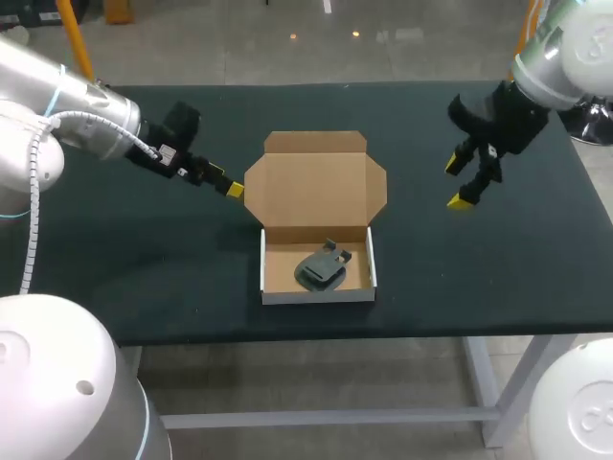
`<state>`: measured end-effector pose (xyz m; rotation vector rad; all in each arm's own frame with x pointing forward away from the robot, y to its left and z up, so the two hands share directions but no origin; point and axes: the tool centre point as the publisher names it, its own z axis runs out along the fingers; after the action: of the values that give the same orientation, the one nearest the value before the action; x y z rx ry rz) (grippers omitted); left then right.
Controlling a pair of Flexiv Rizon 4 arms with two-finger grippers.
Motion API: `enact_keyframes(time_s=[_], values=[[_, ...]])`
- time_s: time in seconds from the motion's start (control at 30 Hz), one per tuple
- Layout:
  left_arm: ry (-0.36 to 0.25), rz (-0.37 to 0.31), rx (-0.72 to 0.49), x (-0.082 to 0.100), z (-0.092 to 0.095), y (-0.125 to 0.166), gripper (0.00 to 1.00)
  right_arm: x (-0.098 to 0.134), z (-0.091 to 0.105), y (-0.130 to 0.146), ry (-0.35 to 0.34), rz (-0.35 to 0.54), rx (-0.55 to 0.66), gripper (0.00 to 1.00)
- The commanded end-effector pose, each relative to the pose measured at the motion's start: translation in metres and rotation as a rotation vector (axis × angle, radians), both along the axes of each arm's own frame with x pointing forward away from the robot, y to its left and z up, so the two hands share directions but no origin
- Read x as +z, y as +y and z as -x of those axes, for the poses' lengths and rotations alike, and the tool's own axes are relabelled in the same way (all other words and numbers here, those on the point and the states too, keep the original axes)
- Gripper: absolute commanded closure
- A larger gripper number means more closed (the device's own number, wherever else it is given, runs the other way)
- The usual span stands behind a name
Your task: Assemble the packaging by folding the flat box into shape, placing the metal phone stand inside, and closing the box properly
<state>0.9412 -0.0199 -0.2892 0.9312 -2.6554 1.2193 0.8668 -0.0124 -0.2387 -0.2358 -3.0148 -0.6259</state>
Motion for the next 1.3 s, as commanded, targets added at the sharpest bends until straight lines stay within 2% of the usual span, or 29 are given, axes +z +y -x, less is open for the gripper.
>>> enact_keyframes(time_s=[0.03, 0.33, 0.43, 0.83, 1.0, 1.3], values=[[0.027, 0.021, -0.024, -0.009, -0.016, 0.001, 0.00, 0.005, -0.010, 0.006, 0.075, 0.018, 0.039, 0.00], [0.046, 0.078, -0.056, -0.022, -0.034, -0.004, 0.00, 0.011, -0.024, 0.017, 0.103, 0.052, 0.067, 0.00], [0.082, 0.120, -0.094, -0.027, -0.041, -0.007, 0.00, 0.012, -0.029, 0.022, 0.108, 0.085, 0.044, 0.00], [0.082, 0.120, -0.094, -0.027, -0.041, -0.007, 0.00, 0.012, -0.029, 0.022, 0.108, 0.085, 0.044, 0.00], [0.065, 0.140, -0.115, -0.033, -0.045, -0.010, 0.00, 0.014, -0.041, 0.027, 0.126, 0.056, 0.071, 0.00], [0.066, 0.183, -0.172, -0.044, -0.052, -0.031, 0.00, 0.019, -0.060, 0.048, 0.142, 0.105, 0.123, 0.00]])
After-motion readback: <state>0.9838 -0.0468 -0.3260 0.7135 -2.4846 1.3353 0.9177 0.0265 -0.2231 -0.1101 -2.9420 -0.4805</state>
